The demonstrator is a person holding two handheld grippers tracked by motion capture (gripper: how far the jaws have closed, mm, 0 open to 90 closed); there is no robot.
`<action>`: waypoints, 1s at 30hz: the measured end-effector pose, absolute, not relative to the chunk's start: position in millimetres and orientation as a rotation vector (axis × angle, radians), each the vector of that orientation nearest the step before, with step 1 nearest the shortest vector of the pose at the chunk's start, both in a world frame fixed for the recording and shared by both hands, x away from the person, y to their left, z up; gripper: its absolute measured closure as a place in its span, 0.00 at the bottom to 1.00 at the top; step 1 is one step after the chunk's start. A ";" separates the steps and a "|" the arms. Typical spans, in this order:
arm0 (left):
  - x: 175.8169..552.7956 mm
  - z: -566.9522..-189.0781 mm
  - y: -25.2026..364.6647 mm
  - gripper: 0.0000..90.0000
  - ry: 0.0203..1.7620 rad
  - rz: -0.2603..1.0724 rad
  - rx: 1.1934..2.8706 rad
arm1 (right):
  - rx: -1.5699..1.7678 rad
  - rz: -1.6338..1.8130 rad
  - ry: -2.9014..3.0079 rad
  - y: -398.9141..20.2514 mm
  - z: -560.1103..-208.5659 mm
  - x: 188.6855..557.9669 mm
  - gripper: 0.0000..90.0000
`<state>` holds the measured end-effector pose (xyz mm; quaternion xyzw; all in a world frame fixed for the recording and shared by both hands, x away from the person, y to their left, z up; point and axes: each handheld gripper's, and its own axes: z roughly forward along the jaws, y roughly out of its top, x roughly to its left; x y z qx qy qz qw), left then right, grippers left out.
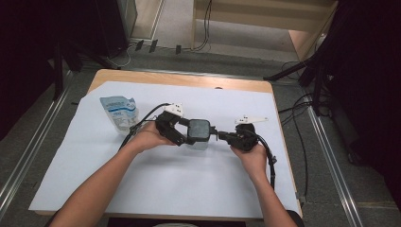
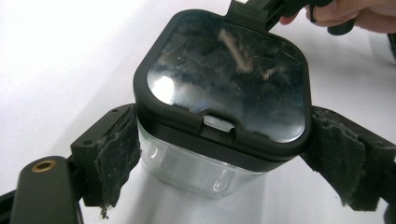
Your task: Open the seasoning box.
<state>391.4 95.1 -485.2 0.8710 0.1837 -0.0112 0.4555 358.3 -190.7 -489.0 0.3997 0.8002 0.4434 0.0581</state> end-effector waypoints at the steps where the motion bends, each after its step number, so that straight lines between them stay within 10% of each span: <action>1: 391.4 -483.7 96.5 0.17 0.453 -0.028 2.140 | 1.212 1.344 2.425 -190.7 -489.0 358.3 1.00; 23: 388.6 -464.6 99.4 0.20 0.442 -0.003 2.170 | 1.213 1.343 2.430 -191.2 -488.6 358.2 1.00; 30: 389.6 -455.7 108.1 0.37 0.432 -0.019 2.126 | 1.212 1.349 2.430 -191.3 -488.6 358.3 1.00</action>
